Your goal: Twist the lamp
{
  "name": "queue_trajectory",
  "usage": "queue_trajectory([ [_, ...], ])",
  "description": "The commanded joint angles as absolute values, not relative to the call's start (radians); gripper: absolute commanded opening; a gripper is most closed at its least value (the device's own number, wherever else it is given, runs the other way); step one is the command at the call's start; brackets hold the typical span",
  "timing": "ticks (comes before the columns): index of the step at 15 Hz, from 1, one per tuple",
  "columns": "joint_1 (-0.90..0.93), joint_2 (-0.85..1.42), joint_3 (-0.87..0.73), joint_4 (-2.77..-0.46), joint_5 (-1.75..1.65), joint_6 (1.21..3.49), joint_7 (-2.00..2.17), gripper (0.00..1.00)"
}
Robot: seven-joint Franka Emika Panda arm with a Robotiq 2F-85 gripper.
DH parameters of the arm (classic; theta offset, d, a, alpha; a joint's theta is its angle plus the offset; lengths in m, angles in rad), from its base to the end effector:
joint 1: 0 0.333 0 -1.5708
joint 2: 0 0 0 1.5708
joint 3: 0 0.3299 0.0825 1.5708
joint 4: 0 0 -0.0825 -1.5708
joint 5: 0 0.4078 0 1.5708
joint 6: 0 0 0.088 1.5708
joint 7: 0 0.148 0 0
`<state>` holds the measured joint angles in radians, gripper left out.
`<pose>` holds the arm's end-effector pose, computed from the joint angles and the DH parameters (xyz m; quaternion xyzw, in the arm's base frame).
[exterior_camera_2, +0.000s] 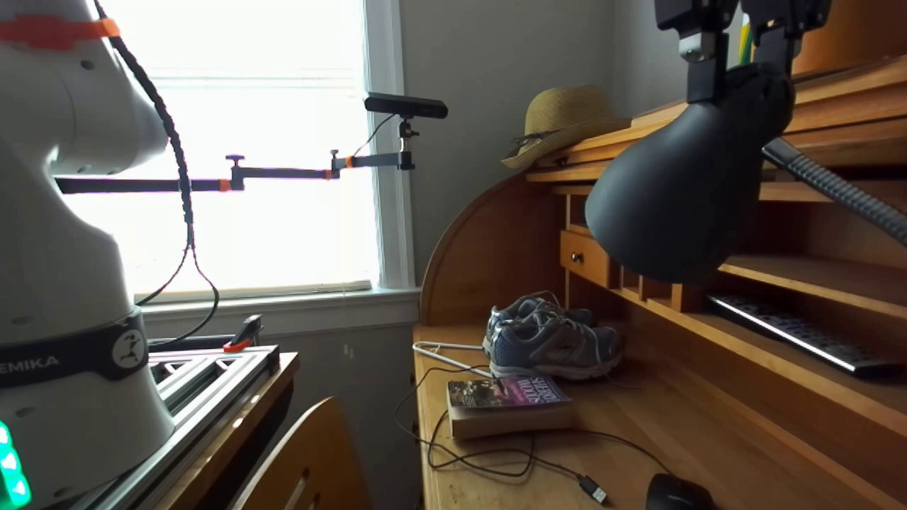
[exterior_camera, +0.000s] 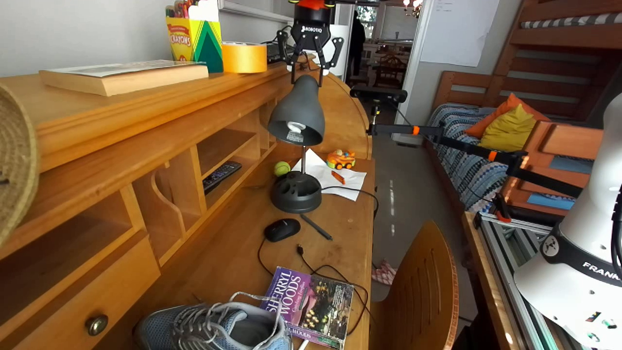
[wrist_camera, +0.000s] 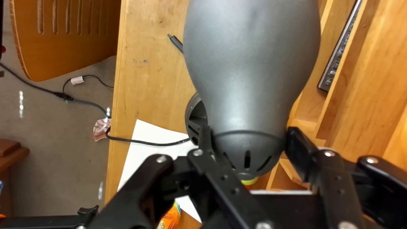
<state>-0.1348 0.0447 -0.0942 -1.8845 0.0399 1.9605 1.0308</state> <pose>0.5860 -0.1318 0.4481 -0.8036 0.5947 -0.0081 0.0213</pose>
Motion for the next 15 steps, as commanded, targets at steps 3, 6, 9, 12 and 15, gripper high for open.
queue_trajectory([
  [3, -0.128, 0.052, -0.106, -1.887, -0.008, 1.936, 0.839, 0.35],
  [6, -0.129, 0.060, -0.110, -1.874, -0.018, 1.910, 0.692, 0.35],
  [9, -0.129, 0.060, -0.114, -1.871, -0.026, 1.878, 0.566, 0.35],
  [12, -0.129, 0.061, -0.117, -1.865, -0.034, 1.837, 0.488, 0.35],
  [15, -0.129, 0.066, -0.119, -1.853, -0.047, 1.790, 0.422, 0.35],
])
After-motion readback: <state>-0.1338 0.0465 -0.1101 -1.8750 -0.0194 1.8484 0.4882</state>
